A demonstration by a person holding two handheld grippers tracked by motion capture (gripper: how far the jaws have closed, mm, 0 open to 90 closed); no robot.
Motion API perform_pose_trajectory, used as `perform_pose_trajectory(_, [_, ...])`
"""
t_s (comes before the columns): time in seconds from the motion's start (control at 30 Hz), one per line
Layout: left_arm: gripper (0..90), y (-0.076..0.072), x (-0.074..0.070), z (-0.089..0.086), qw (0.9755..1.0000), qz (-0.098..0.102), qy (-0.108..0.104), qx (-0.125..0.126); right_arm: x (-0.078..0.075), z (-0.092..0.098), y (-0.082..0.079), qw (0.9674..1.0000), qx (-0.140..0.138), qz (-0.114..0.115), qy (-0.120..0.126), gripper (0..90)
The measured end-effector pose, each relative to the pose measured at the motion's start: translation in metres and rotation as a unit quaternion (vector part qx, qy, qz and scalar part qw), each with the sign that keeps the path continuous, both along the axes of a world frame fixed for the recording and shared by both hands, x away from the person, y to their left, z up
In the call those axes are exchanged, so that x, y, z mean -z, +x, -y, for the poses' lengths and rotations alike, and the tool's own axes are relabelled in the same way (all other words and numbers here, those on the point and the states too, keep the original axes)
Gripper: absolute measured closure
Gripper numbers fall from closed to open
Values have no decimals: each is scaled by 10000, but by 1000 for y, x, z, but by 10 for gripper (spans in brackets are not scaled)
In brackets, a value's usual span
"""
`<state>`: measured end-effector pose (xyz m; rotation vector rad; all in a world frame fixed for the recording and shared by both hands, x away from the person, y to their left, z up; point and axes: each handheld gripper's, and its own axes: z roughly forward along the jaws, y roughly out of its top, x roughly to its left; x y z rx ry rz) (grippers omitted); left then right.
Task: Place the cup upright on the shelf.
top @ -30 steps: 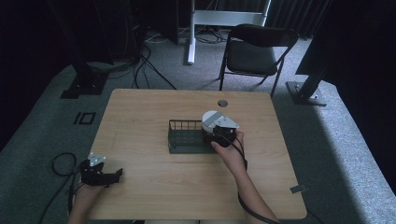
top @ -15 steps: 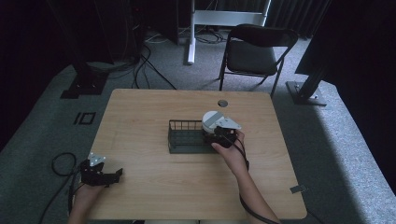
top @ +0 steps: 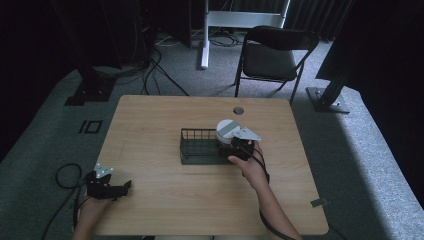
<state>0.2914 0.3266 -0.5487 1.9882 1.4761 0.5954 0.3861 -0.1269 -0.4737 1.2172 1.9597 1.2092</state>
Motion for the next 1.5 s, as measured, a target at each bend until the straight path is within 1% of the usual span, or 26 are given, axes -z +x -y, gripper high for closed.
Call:
perform_pose_trajectory(0.2, [1, 0, 0, 0, 10000, 0, -1, -1, -1, 2, -4, 10000, -19, -4, 12, 121])
perform_pose_trajectory(0.47, [1, 0, 0, 0, 10000, 0, -3, -2, -4, 9, -10, 10000, -23, 74, 43, 121])
perform_pose_trajectory(0.7, [1, 0, 0, 0, 10000, 0, -2, -2, -2, 15, -15, 9999, -51, 67, 102, 121])
perform_pose_trajectory(0.93, [1, 0, 0, 0, 10000, 1, 0, 0, -6, 22, -25, 9997, -62, 171, 185, 122])
perform_pose_trajectory(1.0, [1, 0, 0, 0, 10000, 1, 0, 0, -6, 25, -29, 9996, -82, 197, 170, 122])
perform_pose_trajectory(1.2, [1, 0, 0, 0, 10000, 0, -3, -3, -3, 37, -36, 9997, -71, 199, 134, 122])
perform_pose_trajectory(1.37, [1, 0, 0, 0, 10000, 1, 0, -1, 3, 48, -43, 9998, -79, 172, 111, 123])
perform_pose_trajectory(1.5, [1, 0, 0, 0, 10000, 1, 0, -1, 8, 56, -46, 9998, -31, 131, 121, 123])
